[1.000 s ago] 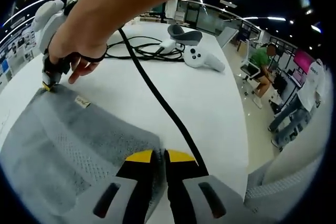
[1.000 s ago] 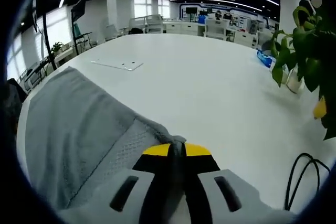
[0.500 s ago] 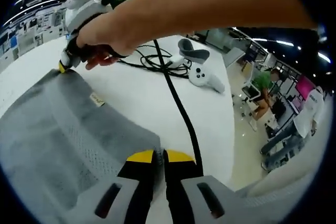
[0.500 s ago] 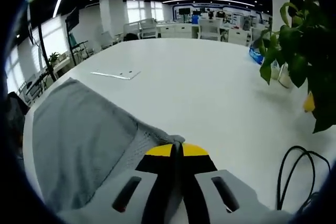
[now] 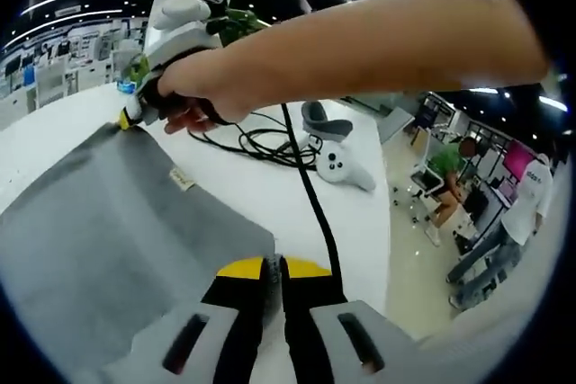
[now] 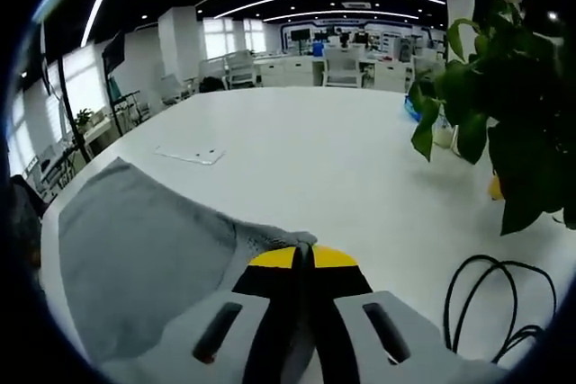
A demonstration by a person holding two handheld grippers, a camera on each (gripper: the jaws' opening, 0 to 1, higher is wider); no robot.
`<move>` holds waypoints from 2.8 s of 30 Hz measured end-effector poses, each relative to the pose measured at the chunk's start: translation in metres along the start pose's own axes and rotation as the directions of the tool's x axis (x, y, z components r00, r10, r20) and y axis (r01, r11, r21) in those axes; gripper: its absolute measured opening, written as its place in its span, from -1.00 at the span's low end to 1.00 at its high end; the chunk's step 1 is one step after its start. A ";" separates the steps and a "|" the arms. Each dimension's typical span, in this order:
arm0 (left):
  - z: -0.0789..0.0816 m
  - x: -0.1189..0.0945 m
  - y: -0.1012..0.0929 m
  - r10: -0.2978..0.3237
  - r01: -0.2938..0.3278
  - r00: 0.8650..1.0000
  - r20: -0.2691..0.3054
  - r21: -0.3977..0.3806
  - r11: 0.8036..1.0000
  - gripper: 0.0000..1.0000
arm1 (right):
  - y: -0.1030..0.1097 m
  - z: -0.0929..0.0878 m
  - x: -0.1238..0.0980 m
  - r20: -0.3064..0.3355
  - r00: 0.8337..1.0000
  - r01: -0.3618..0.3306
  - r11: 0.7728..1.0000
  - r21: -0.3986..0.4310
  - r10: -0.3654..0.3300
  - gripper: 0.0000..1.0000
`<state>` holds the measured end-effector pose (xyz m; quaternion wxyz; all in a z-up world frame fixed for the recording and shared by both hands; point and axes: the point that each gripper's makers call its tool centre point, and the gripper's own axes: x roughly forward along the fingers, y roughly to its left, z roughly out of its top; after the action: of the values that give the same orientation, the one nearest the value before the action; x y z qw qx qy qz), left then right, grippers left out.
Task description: Fold the towel on the table until its edges align and the towel forms a compact rectangular stack.
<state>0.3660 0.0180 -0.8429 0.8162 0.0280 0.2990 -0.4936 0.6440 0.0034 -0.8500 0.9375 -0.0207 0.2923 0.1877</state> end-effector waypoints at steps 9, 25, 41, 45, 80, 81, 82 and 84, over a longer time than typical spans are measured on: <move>0.016 -0.032 0.014 0.026 -0.026 0.997 0.079 -0.005 1.000 -0.87 | 0.016 0.015 -0.006 0.002 1.000 0.006 1.000 0.008 -0.006 -0.97; 0.040 -0.110 0.044 0.101 -0.095 0.971 0.218 -0.040 0.995 -0.87 | 0.068 0.056 -0.020 0.009 1.000 -0.017 0.996 0.091 0.016 -0.98; 0.053 -0.194 0.069 0.159 -0.156 0.938 0.308 -0.032 0.987 -0.87 | 0.141 0.112 -0.021 0.025 0.999 -0.043 0.998 0.040 0.042 -0.98; 0.051 -0.212 0.073 0.170 -0.173 0.935 0.310 -0.018 0.985 -0.87 | 0.161 0.122 -0.019 0.023 0.999 -0.046 0.999 0.020 0.045 -0.98; 0.015 -0.365 0.155 0.319 -0.320 0.860 0.399 -0.067 0.945 -0.87 | 0.332 0.185 0.024 0.043 0.989 -0.137 0.986 -0.097 0.142 -0.98; 0.012 -0.368 0.157 0.324 -0.324 0.858 0.398 -0.070 0.943 -0.87 | 0.337 0.185 0.026 0.040 0.989 -0.139 0.984 -0.108 0.144 -0.98; 0.008 -0.372 0.160 0.331 -0.333 0.857 0.396 -0.067 0.941 -0.87 | 0.343 0.185 0.029 0.033 0.989 -0.140 0.982 -0.126 0.145 -0.98; 0.002 -0.378 0.163 0.338 -0.337 0.856 0.391 -0.073 0.939 -0.87 | 0.355 0.185 0.032 0.030 0.988 -0.148 0.980 -0.136 0.153 -0.98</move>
<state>0.3746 0.3992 -0.6867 0.9335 -0.0215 0.1176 -0.3379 0.6391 0.3715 -0.6890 0.9228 -0.0573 0.2610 0.2775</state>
